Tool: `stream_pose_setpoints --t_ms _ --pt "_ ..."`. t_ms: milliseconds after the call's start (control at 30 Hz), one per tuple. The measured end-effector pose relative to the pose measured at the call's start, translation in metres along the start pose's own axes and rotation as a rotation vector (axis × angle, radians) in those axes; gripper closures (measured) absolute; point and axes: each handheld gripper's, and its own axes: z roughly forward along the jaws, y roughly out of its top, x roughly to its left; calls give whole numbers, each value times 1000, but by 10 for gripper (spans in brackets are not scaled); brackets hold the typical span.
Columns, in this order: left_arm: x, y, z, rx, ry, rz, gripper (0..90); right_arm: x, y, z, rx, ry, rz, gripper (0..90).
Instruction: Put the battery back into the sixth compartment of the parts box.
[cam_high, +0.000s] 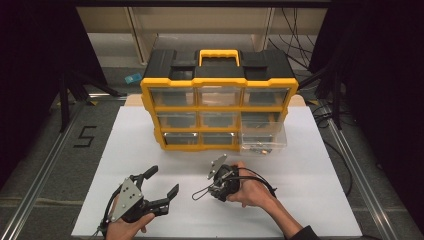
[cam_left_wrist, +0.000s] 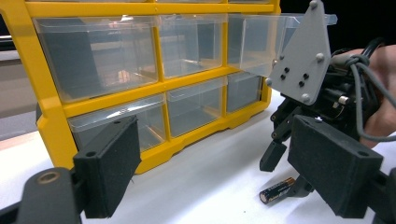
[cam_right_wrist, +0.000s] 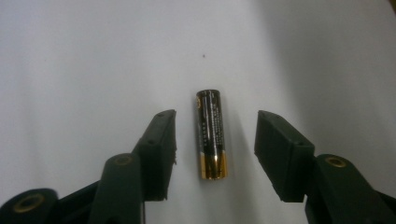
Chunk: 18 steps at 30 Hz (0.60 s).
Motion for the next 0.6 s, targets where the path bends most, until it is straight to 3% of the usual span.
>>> stream_pose_setpoints --t_ms 600 --pt "0 0 0 -1 0 -1 165 1 3 9 50 5 -37 766"
